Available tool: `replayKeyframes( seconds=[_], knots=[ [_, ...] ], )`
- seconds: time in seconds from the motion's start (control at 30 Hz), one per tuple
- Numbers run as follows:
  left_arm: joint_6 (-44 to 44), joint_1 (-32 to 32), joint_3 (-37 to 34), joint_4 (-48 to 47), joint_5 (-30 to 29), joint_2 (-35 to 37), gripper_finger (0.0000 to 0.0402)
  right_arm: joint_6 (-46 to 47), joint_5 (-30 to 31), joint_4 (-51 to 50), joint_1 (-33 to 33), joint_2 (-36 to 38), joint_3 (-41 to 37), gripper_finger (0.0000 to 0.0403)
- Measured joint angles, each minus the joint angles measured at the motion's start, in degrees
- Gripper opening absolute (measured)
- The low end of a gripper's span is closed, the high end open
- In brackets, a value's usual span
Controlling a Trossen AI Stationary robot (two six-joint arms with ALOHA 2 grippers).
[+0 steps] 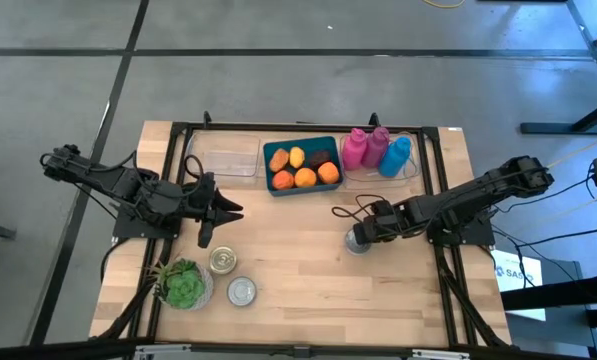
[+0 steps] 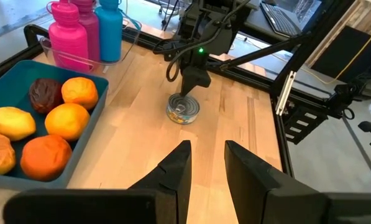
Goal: Pick & Place Food Item
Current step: Put the yellow blue tuna can into the left transparent bin
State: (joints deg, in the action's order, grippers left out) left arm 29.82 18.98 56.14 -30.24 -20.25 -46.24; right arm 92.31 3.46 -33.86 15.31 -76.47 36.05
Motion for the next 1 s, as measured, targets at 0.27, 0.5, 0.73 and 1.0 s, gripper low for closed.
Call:
replayKeyframes(
  seconds=[0.27, 0.5, 0.73, 1.0],
  knots=[
    [0.44, -0.01, 0.0, 0.0, 0.0, 0.0, 0.0088, -0.04, 0.02, 0.45, 0.0, -0.05, -0.04, 0.0003],
    [0.49, 0.0, 0.0, 0.0, -0.01, 0.0, 0.0088, -0.21, 0.07, 3.65, 0.02, 0.04, -0.3, 0.0001],
    [1.02, -0.01, 0.0, 0.0, 0.56, 0.02, 0.0088, -0.99, -0.06, 6.89, 0.04, 1.68, -0.37, 0.0001],
    [4.11, -0.02, 0.0, 0.01, 0.32, 0.19, 0.0088, -2.69, 0.14, 11.55, 0.04, 4.21, -0.33, 0.0]
  ],
)
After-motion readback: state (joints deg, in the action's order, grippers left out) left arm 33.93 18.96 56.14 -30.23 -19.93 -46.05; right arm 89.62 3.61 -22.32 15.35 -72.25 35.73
